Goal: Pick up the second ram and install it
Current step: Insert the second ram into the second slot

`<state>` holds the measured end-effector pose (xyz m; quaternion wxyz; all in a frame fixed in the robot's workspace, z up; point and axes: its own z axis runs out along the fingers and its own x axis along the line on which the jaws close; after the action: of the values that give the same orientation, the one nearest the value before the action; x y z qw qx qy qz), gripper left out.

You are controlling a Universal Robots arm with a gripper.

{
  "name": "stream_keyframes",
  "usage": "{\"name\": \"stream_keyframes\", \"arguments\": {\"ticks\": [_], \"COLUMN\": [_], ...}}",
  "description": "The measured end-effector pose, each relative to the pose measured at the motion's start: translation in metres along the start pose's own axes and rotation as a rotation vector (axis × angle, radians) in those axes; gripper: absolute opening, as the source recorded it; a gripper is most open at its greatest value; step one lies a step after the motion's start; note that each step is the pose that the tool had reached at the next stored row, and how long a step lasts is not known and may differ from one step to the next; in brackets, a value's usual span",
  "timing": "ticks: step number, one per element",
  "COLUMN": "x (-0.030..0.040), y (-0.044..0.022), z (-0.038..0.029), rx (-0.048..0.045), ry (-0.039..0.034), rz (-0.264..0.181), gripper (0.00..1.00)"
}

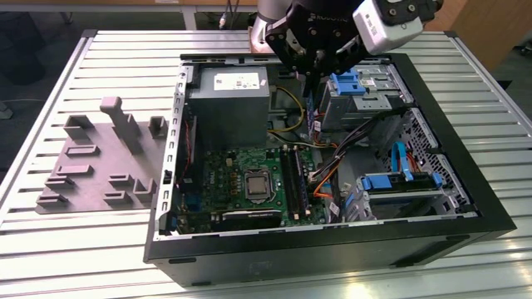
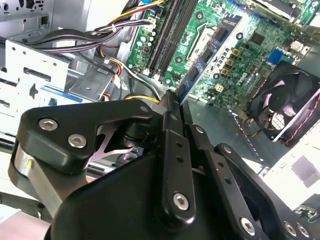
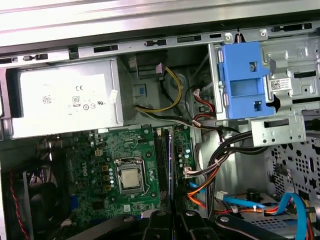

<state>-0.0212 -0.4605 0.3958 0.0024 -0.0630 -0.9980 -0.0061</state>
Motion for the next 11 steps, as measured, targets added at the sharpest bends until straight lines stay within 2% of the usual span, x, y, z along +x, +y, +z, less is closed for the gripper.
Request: {"name": "stream_keyframes", "arguments": {"ticks": [6, 11], "x": [0.0, 0.0], "y": [-0.0001, 0.0], "z": [0.0019, 0.0027], "rx": [0.0005, 0.0007], "ry": [0.0013, 0.0015], "rz": [-0.105, -0.115], "gripper": [0.14, 0.14]}}
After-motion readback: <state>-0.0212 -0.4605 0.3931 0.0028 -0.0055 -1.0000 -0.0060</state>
